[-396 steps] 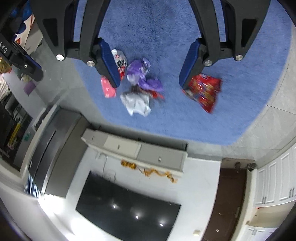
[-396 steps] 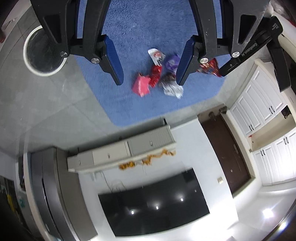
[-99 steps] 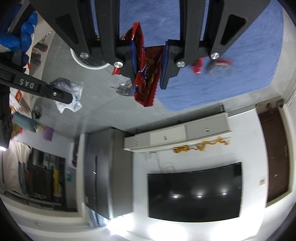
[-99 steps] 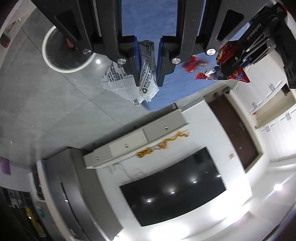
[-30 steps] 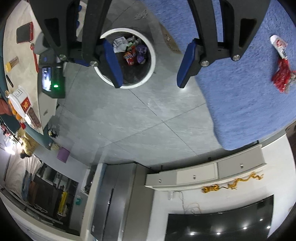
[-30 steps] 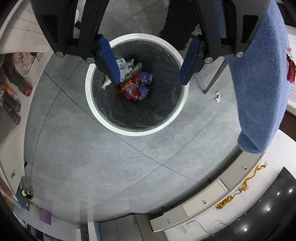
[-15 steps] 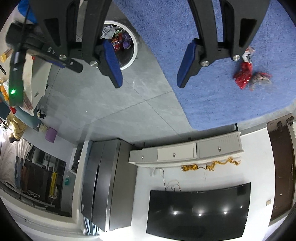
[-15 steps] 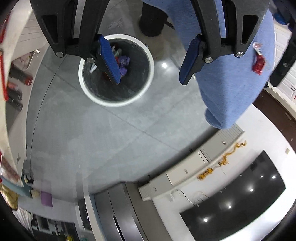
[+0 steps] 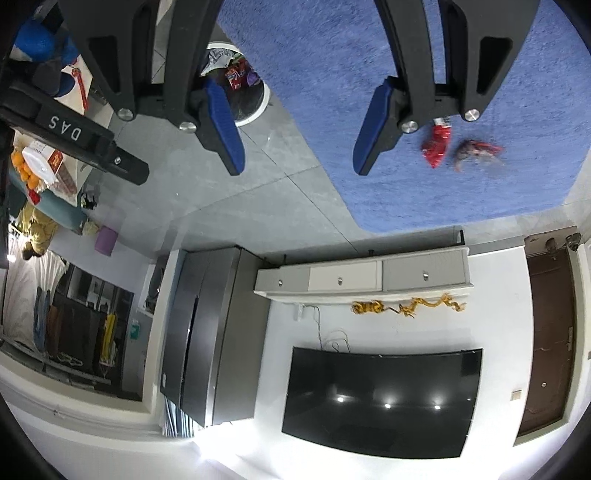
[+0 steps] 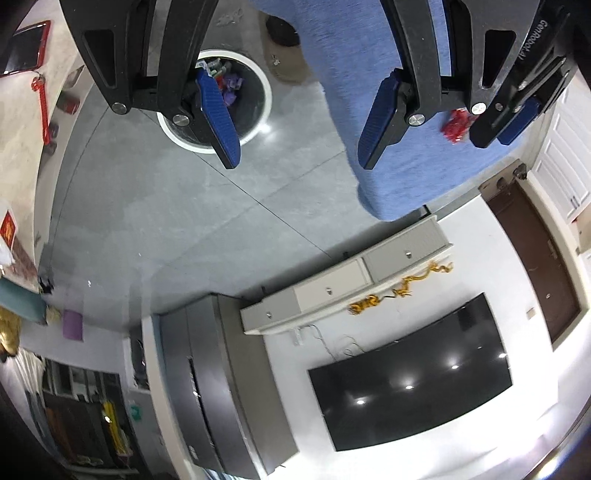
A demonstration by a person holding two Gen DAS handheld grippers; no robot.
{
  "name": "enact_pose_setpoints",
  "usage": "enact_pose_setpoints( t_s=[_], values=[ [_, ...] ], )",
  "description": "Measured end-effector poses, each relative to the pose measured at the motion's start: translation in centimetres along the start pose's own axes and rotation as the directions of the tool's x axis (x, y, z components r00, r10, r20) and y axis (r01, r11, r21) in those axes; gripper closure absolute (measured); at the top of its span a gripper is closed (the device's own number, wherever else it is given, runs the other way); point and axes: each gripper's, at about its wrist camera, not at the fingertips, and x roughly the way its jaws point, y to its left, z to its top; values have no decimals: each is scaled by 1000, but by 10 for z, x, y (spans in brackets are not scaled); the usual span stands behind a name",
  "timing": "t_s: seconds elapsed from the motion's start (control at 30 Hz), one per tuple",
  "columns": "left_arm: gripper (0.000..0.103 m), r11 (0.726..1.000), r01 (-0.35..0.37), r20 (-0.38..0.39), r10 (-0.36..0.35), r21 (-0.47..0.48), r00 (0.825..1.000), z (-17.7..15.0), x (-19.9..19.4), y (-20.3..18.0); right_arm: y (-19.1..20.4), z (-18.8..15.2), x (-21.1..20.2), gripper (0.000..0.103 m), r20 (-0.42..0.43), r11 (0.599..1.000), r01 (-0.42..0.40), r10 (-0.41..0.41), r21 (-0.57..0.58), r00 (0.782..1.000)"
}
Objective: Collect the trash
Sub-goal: 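Move both tools back over the last items on the rug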
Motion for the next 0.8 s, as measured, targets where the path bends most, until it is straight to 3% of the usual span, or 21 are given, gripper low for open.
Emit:
enact_pose_setpoints(
  t_s=[0.4, 0.8],
  values=[
    [40, 991, -87, 132, 101, -104, 986, 0, -78, 62, 64, -1, -48, 39, 101, 991, -50, 63, -125, 993],
    [39, 977, -152, 194, 179, -148, 964, -5, -111, 118, 111, -6, -66, 39, 142, 973, -94, 126, -211, 982]
  ],
)
